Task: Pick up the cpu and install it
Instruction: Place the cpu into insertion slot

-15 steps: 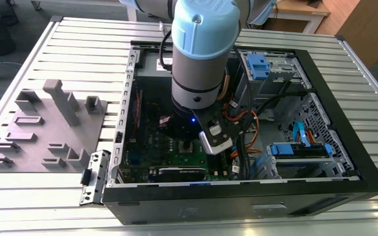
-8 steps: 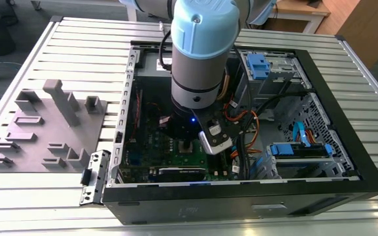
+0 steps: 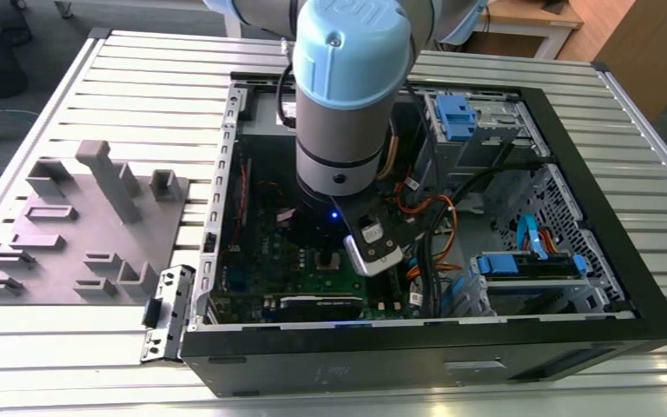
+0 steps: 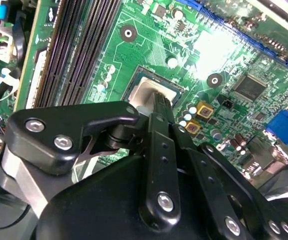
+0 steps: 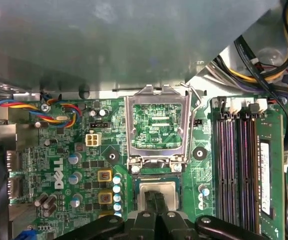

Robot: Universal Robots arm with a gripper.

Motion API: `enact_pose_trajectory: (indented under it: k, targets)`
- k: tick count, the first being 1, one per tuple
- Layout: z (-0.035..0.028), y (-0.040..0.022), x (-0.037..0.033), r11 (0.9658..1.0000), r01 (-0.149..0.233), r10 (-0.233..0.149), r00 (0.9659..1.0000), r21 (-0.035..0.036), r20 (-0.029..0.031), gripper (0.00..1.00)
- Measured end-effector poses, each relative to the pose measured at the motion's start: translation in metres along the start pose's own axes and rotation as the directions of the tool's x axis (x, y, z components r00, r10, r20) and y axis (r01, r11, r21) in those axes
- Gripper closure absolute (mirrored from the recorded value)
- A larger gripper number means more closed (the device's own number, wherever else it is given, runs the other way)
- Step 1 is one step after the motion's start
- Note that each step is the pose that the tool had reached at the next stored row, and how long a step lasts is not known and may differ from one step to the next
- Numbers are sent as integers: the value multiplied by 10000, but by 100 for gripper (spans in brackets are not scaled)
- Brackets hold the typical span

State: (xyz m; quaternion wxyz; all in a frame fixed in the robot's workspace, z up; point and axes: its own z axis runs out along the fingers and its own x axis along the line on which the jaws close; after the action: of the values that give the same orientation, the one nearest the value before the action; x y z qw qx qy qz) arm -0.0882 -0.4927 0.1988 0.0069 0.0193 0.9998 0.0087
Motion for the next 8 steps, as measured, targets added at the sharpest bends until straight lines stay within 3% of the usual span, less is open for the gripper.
enact_pose_trajectory:
  k: [4, 8]
  targets:
    - [4, 2, -52, 10000, -40, 40, 10000, 10, 2, 89]
    - [24, 2, -53, 10000, -57, 57, 10000, 16, 2, 89]
